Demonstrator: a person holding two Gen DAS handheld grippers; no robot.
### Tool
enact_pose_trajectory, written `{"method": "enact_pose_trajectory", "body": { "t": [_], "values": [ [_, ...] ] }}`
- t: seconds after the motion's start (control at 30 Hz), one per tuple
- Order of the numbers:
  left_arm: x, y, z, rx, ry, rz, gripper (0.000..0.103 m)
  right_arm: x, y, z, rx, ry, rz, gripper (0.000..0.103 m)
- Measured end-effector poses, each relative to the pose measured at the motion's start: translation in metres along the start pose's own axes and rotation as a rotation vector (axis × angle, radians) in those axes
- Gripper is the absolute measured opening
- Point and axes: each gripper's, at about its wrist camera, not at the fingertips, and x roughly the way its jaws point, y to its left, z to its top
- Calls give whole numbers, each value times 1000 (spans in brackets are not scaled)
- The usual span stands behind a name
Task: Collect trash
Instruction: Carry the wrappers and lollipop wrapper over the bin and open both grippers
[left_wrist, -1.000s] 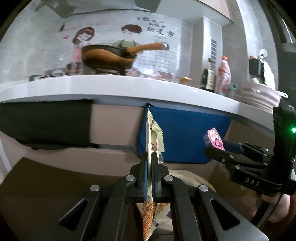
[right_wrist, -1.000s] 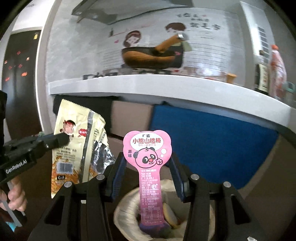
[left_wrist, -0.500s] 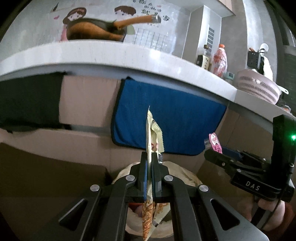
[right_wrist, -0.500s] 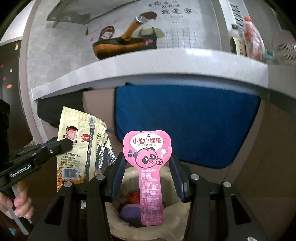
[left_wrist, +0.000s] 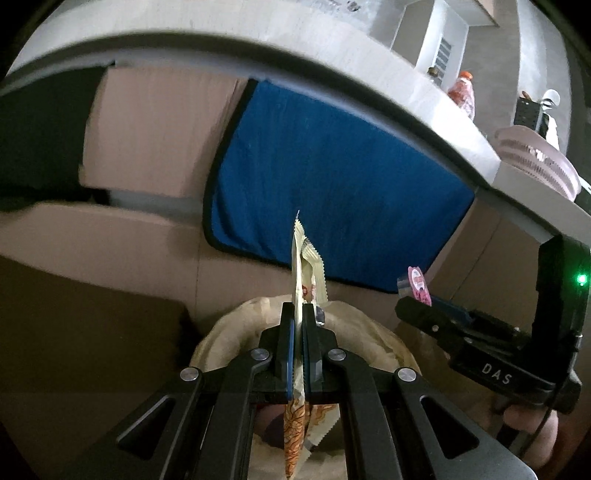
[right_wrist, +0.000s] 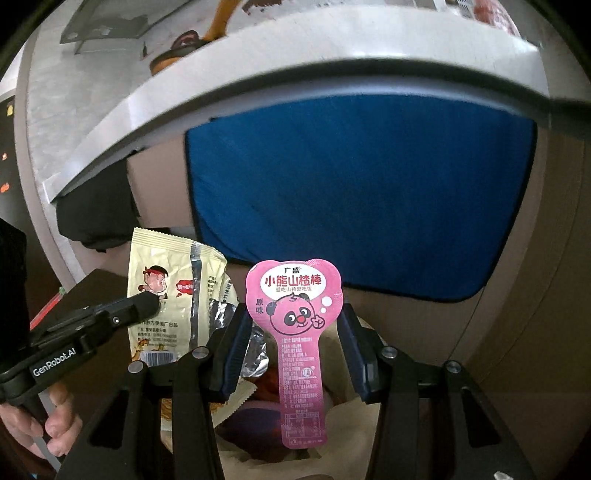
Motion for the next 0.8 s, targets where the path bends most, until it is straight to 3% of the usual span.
{"method": "enact_pose_trajectory", "body": {
  "t": [0.17, 0.6, 0.77, 0.8],
  "values": [
    [21, 3, -12, 15, 69, -14, 3, 14, -13, -10, 40, 24, 16, 44],
    [63, 16, -29, 29, 160, 54, 4, 45, -16, -24, 70, 90, 27, 44],
    [68, 16, -28, 7, 181, 15, 12, 51, -18, -30, 87, 106, 32, 45],
    [69, 17, -26, -7, 186, 7, 17, 52, -18, -31, 90, 109, 32, 45]
  ]
}}
